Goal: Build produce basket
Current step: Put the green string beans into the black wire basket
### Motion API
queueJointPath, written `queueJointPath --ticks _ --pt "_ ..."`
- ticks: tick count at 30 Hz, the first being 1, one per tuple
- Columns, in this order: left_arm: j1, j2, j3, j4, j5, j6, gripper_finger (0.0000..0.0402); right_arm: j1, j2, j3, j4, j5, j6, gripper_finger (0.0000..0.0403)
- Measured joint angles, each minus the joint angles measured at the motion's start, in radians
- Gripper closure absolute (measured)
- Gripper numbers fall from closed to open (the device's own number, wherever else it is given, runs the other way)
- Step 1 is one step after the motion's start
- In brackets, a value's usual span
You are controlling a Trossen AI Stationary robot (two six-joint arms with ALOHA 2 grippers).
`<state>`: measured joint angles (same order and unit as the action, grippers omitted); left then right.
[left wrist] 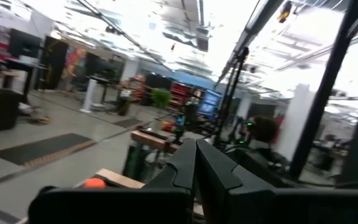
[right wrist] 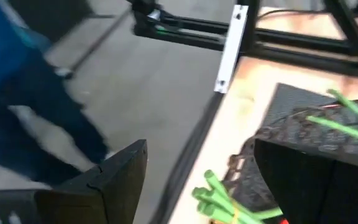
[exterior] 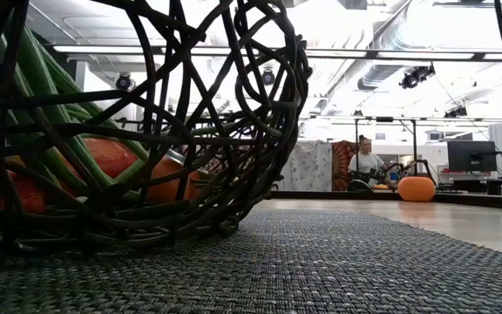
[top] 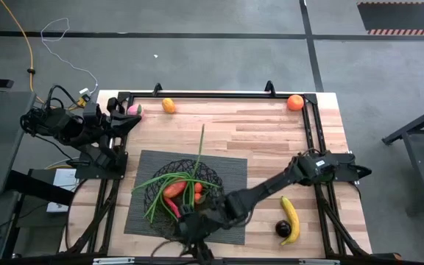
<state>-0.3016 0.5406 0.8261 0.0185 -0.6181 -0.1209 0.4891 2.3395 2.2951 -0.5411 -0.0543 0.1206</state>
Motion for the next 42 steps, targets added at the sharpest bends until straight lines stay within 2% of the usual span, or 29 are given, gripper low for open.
queueJointPath --ticks 4,12,17,22,31,38,42 --pt "0.000 0.006 0.000 0.000 0.024 -0.036 0.0402 0.019 0.046 0.000 -0.009 0.082 -0.014 0.0126" --pt "0.000 0.019 0.000 0.000 0.062 -0.088 0.0402 0.040 0.062 0.000 -0.019 0.097 -0.032 0.0126" --pt "0.000 0.031 0.000 0.000 0.062 -0.089 0.0402 0.043 0.062 0.000 -0.099 0.108 -0.050 0.0126" --pt "0.000 0.050 0.000 0.000 0.061 -0.089 0.0402 0.041 0.063 0.000 -0.085 0.158 -0.061 0.0126" --pt "0.000 0.075 0.000 0.000 0.059 -0.086 0.0402 0.042 0.085 0.000 -0.065 0.149 -0.085 0.0127" --pt "0.000 0.085 0.000 0.000 0.060 -0.091 0.0402 0.042 0.101 0.000 -0.060 0.160 -0.095 0.0164" --pt "0.000 0.112 0.001 -0.012 0.104 -0.105 0.0402 0.041 0.101 0.000 -0.047 0.167 -0.095 0.0196"
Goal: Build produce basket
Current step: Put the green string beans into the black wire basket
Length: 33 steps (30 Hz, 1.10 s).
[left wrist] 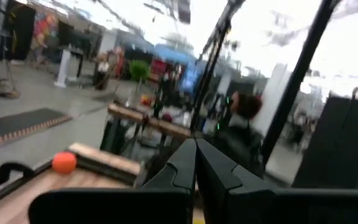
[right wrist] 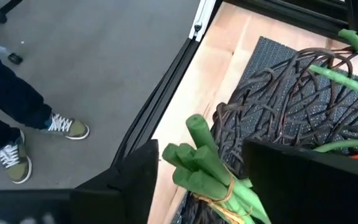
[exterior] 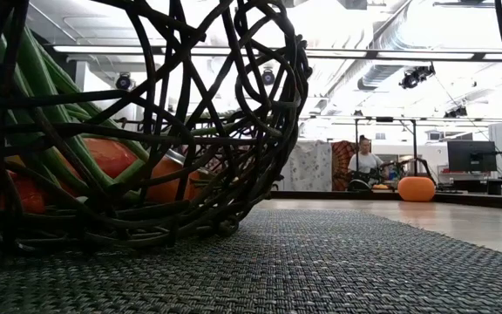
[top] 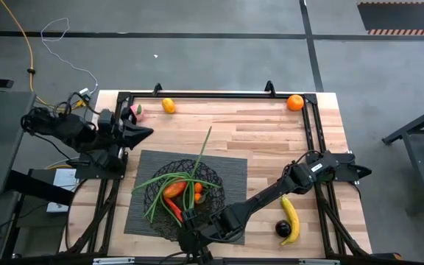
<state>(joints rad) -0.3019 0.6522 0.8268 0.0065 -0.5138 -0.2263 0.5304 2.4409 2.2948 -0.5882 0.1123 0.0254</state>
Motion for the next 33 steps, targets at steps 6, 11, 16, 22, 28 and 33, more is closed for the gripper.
queueJointPath --ticks 6,11,16,22,28,33 --pt "0.000 0.073 0.000 -0.063 -0.095 -0.045 0.0402 -0.004 0.000 0.000 -0.001 0.000 0.000 0.0237" --pt "0.000 0.116 0.000 -0.063 -0.153 -0.059 0.0402 -0.004 0.000 0.000 -0.004 0.000 0.000 0.0274" --pt "0.000 0.121 0.000 -0.063 -0.152 -0.059 0.0402 -0.004 0.000 0.000 -0.004 0.000 0.000 0.0321" --pt "0.000 0.109 0.000 -0.062 -0.152 -0.053 0.0402 -0.013 -0.019 0.000 -0.031 0.000 -0.010 0.0379" --pt "0.000 0.106 0.000 -0.062 -0.152 -0.033 0.0402 -0.034 -0.065 0.002 -0.071 -0.001 -0.025 0.0388" --pt "0.000 0.106 0.000 -0.063 -0.152 -0.033 0.0402 -0.043 -0.116 0.002 -0.144 0.009 -0.044 0.0389"
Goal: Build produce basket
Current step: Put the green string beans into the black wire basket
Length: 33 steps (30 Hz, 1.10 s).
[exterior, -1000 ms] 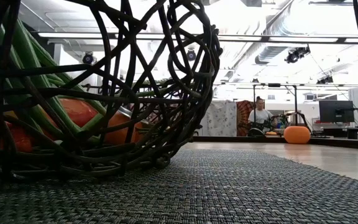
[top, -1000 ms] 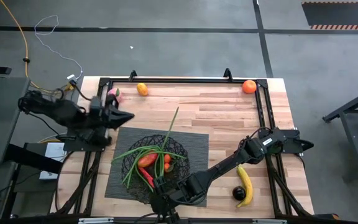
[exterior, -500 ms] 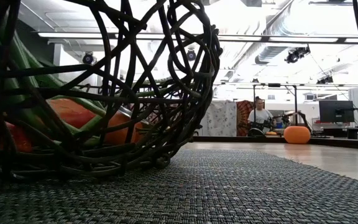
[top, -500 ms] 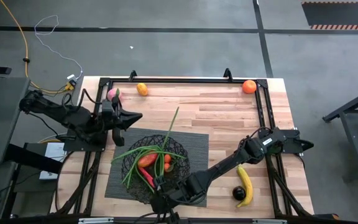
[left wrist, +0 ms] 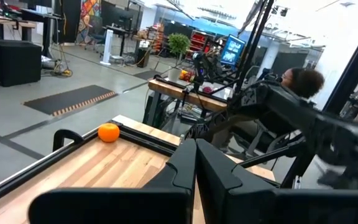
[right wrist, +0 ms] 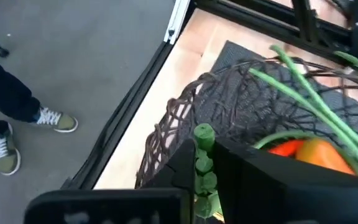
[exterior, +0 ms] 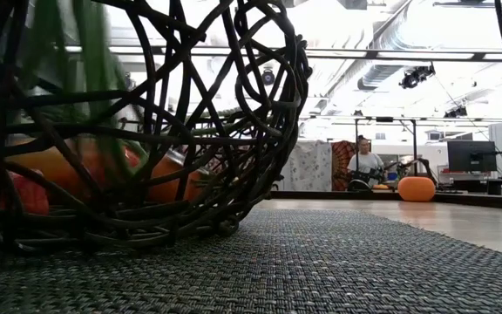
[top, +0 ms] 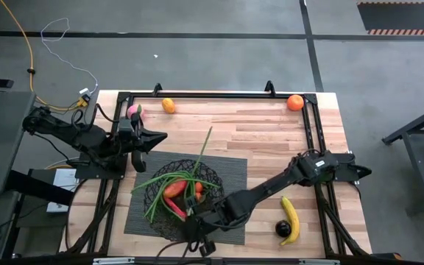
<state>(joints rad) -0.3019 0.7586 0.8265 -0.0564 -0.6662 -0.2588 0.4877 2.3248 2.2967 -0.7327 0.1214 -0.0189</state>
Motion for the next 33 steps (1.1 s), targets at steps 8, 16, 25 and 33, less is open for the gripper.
queueJointPath --ticks 8,16,25,33 --pt "0.000 0.014 0.000 0.009 0.010 0.000 0.0402 -0.003 -0.134 0.000 -0.019 0.020 0.027 0.0398" --pt "0.000 0.096 0.000 0.150 0.054 0.031 0.0393 -0.004 -0.242 0.003 -0.022 0.054 0.010 0.0399" --pt "0.000 0.130 0.000 0.342 0.110 0.149 0.0349 -0.011 -0.382 0.015 0.050 0.143 -0.042 0.0400" --pt "0.000 0.162 0.188 0.268 0.229 0.232 0.0277 -0.058 -0.411 0.014 0.096 0.135 -0.110 0.0400"
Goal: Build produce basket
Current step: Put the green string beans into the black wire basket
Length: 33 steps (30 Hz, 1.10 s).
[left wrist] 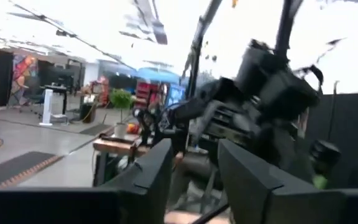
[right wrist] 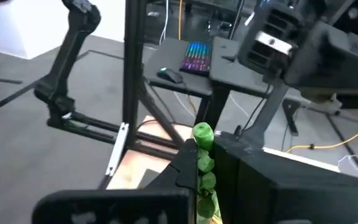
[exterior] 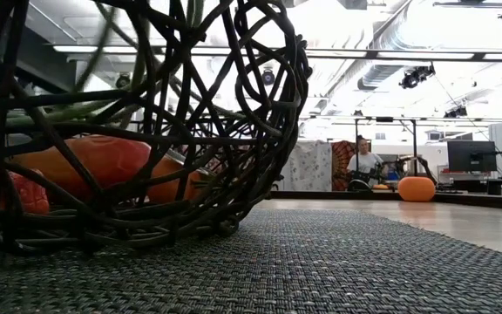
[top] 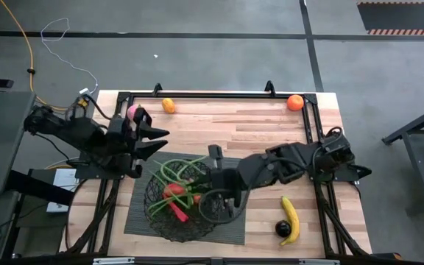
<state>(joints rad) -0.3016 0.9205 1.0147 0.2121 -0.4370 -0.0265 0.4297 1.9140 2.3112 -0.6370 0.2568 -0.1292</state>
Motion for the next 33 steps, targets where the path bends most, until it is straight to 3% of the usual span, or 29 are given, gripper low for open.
queueJointPath --ticks 4,8,13,19,24,28,33 --pt "0.000 0.042 0.185 -0.279 0.003 0.022 0.0233 -0.017 -0.021 0.000 0.073 -0.028 -0.003 0.0400" --pt "0.000 0.084 0.281 -0.451 0.025 -0.116 0.0194 -0.017 -0.037 0.000 0.080 -0.031 -0.010 0.0400" --pt "0.000 0.135 0.288 -0.444 0.159 -0.183 0.0152 -0.017 -0.038 0.000 0.079 -0.033 -0.012 0.0400" --pt "0.000 0.202 0.287 -0.468 0.208 -0.180 0.0122 -0.017 -0.038 0.000 0.079 -0.056 -0.010 0.0399" --pt "-0.001 0.198 0.288 -0.514 0.235 -0.206 0.0110 -0.017 -0.038 0.000 0.078 -0.056 -0.007 0.0400" --pt "0.000 0.196 0.288 -0.498 0.318 -0.233 0.0110 -0.026 -0.038 0.000 0.051 -0.056 -0.003 0.0400" --pt "0.000 0.234 0.288 -0.473 0.308 -0.232 0.0110 -0.034 -0.038 0.000 0.058 -0.056 0.001 0.0400"
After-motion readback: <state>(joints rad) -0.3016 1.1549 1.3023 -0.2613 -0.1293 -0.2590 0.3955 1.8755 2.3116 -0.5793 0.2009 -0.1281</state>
